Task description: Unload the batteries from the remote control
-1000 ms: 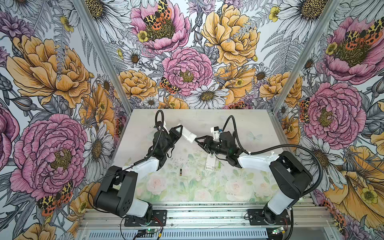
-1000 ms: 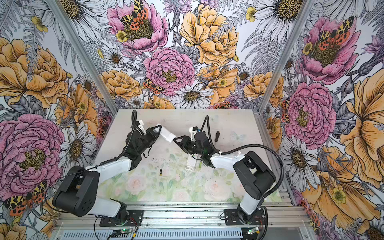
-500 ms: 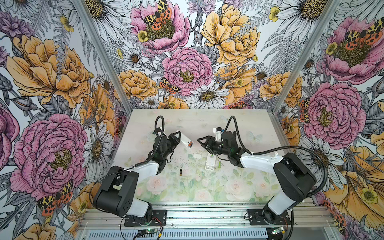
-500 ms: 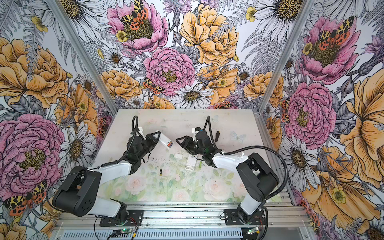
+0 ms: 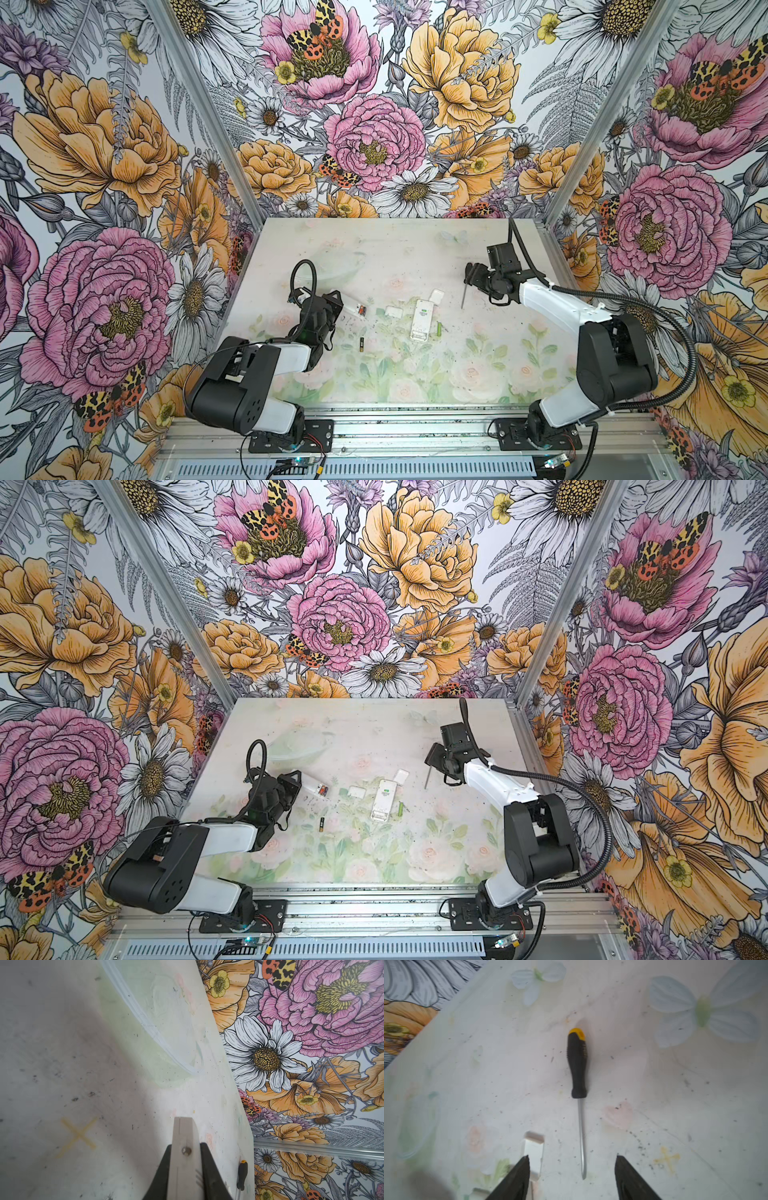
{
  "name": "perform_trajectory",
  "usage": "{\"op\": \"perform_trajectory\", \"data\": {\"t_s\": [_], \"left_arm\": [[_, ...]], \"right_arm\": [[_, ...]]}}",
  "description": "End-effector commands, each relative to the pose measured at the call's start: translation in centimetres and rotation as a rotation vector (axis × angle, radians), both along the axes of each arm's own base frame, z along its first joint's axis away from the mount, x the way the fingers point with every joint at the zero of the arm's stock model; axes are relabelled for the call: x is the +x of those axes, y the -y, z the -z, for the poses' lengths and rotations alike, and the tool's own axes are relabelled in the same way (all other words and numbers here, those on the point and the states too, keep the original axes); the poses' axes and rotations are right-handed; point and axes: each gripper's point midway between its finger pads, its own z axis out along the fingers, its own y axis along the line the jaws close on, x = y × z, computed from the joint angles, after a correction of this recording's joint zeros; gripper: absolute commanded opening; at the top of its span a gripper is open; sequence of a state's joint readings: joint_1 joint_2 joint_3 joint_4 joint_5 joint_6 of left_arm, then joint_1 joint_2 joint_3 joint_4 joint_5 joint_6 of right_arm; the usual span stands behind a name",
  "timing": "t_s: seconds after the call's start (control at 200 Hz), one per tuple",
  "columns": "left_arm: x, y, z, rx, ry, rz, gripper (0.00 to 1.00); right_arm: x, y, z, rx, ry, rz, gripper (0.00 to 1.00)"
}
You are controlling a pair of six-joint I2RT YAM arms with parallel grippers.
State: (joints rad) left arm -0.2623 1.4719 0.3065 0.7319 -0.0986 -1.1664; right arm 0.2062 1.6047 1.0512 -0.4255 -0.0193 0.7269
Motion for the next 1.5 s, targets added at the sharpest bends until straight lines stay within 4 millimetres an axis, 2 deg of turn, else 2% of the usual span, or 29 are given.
{"op": "perform_trajectory", "data": {"t_s": [0.0,0.055,0.12,0.215,0.24,0.255,0.34,0.365,0.375,0.395,0.44,0.54,0.64,0.796,0.896,1.016,1.101,1.171,1.266,1.376,1.441,1.496], "left_arm": [[1.3,-1.0,-1.0,-0.062,0.093,-0.075,0.12],[1.6,-0.8,-0.3,-0.086,0.102,-0.076,0.18],[2.0,-0.2,0.6,-0.11,0.105,-0.059,0.36],[1.5,-0.2,2.1,-0.146,0.094,-0.089,0.55],[1.2,-0.3,2.0,-0.153,0.102,-0.098,0.6],[0.9,-0.3,3.2,-0.145,0.074,-0.103,0.64],[0.0,-0.7,3.9,-0.135,0.046,-0.12,0.85],[-0.3,-0.7,4.4,-0.124,0.025,-0.123,0.9],[-0.3,-0.7,3.7,-0.13,0.042,-0.121,0.91],[-0.3,-0.6,3.3,-0.13,0.044,-0.118,0.94],[-0.6,-0.5,3.5,-0.109,0.015,-0.112,0.98],[-0.6,-0.7,3.0,-0.059,-0.037,-0.127,0.99],[-1.3,-1.1,2.4,-0.026,-0.084,-0.147,0.99],[-3.3,-2.1,0.5,0.087,-0.168,-0.164,0.99],[-4.0,-2.7,-2.3,0.172,-0.167,-0.171,0.99],[-4.6,-2.5,-4.6,0.214,-0.155,-0.132,0.99],[-5.4,-2.4,-5.0,0.24,-0.171,-0.111,0.99],[-6.1,-2.3,-4.9,0.234,-0.172,-0.107,0.99],[-6.8,-2.4,-5.3,0.212,-0.154,-0.113,0.99],[-6.1,-0.6,-8.8,0.265,-0.056,-0.03,0.99],[-5.1,1.7,-10.9,0.309,0.002,0.073,0.99],[-4.2,4.5,-12.2,0.336,0.05,0.196,0.99]], "right_arm": [[1.5,0.7,1.1,-0.085,-0.048,-0.064,0.65],[2.5,0.9,2.4,-0.082,-0.074,-0.061,0.65],[3.8,0.9,3.5,-0.073,-0.089,-0.054,0.64],[6.0,0.3,3.9,-0.057,-0.078,-0.066,0.64],[6.4,0.1,4.0,-0.052,-0.078,-0.072,0.64],[6.6,-0.1,4.1,-0.048,-0.078,-0.075,0.64],[6.6,-0.1,5.0,-0.051,-0.12,-0.065,0.62],[6.5,0.1,5.4,-0.057,-0.134,-0.053,0.62],[6.4,0.1,5.5,-0.058,-0.14,-0.05,0.62],[6.3,0.2,5.8,-0.06,-0.147,-0.044,0.61],[6.1,0.3,6.3,-0.065,-0.16,-0.037,0.61],[6.0,-0.2,7.1,-0.059,-0.174,-0.041,0.6],[6.0,-0.8,6.7,-0.047,-0.169,-0.04,0.59],[5.0,-0.5,6.5,-0.05,-0.175,-0.015,0.59],[6.1,0.0,6.7,-0.053,-0.169,-0.009,0.59],[8.1,0.3,6.7,-0.063,-0.167,0.012,0.58],[9.0,0.7,7.3,-0.08,-0.202,0.03,0.57],[9.4,0.9,8.2,-0.085,-0.229,0.04,0.52],[9.8,1.1,8.2,-0.091,-0.235,0.056,0.43],[9.4,1.0,8.3,-0.086,-0.252,0.052,0.28],[9.1,0.9,8.4,-0.076,-0.26,0.052,0.18],[8.6,0.8,8.3,-0.064,-0.268,0.054,0.09]]}}
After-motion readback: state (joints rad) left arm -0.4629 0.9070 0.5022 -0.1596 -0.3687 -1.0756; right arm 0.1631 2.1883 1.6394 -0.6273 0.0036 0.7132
